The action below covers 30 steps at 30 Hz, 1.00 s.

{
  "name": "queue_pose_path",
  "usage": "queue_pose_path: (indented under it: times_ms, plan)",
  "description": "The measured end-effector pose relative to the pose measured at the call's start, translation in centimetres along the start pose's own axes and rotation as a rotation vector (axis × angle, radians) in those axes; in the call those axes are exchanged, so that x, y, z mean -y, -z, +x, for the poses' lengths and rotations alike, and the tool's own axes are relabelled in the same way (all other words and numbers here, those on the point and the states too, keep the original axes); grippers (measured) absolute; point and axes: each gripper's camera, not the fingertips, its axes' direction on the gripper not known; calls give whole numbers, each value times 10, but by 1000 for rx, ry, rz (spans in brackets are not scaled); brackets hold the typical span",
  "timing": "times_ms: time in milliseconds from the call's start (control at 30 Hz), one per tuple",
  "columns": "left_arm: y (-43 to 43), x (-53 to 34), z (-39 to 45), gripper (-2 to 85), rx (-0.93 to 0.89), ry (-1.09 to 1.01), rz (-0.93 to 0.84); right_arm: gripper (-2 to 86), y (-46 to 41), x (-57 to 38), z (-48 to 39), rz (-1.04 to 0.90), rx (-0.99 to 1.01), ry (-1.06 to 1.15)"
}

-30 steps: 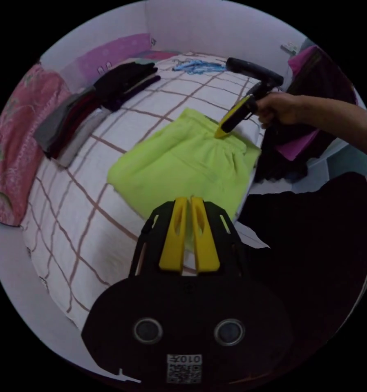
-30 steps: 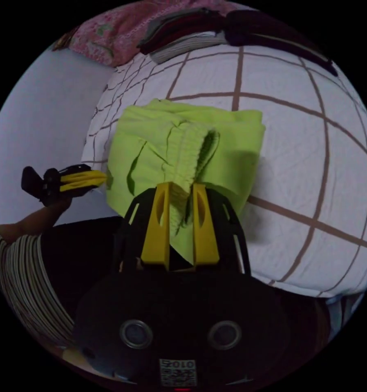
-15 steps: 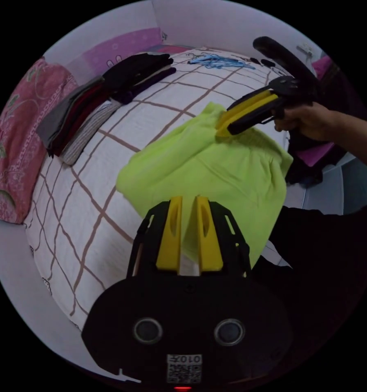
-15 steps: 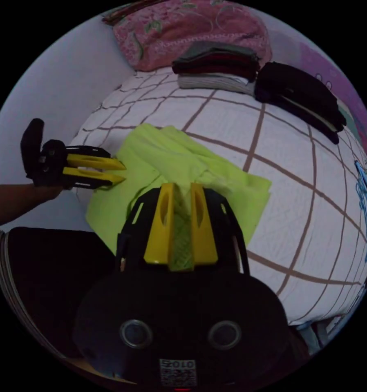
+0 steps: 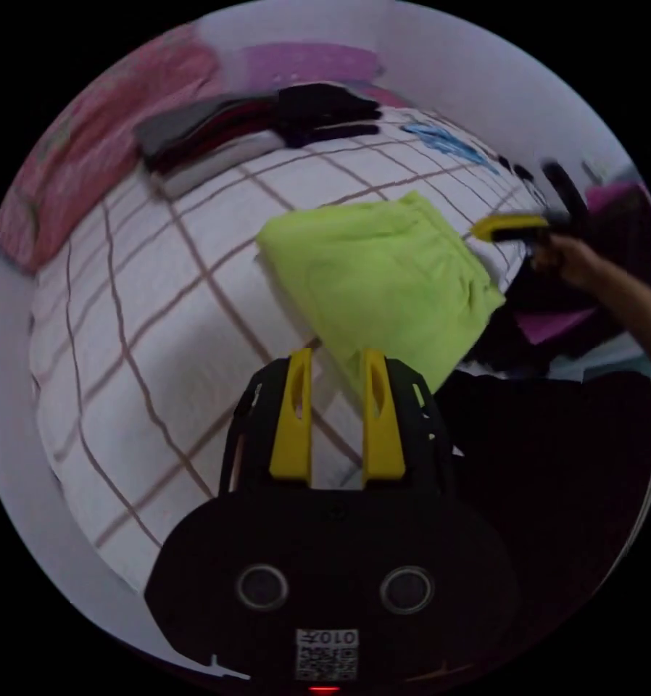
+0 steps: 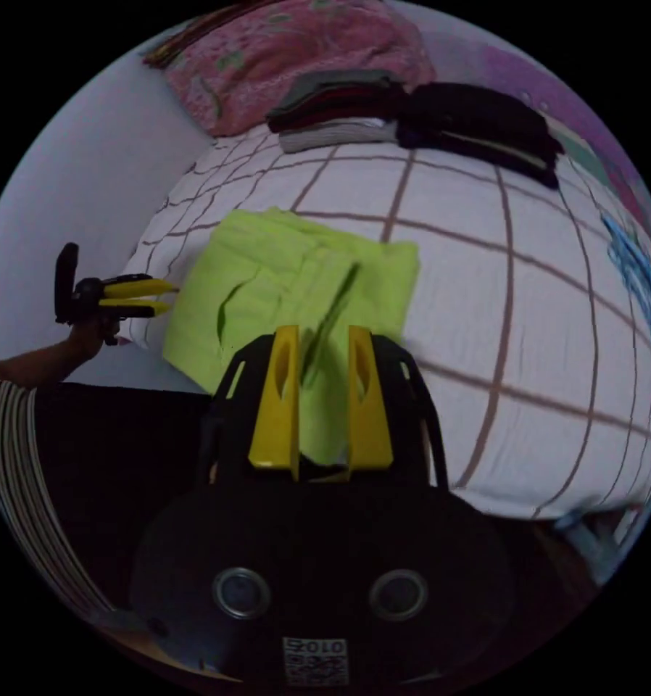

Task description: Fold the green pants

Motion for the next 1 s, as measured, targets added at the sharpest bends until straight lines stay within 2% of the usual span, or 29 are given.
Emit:
queue_pose_path:
  times_ms: [167,367,467,767,1000]
  plan:
    - [19,5,-55,127,-123,192,30,116,-6,-25,30,-22,44,-149]
    - [40,62,-68,138,-139,151,21,123,-14,15,48,5,85,-216]
    - [47,79,-72,139,-126,129,-10,122,-29,32,55,-76,96,-234]
    - [87,83,-111,144,-211,221,11,99,-18,42,48,-93,79,-210]
    - [101,99,-138,143,-324,243,-19,92,-11,58,59,-137,158,-213]
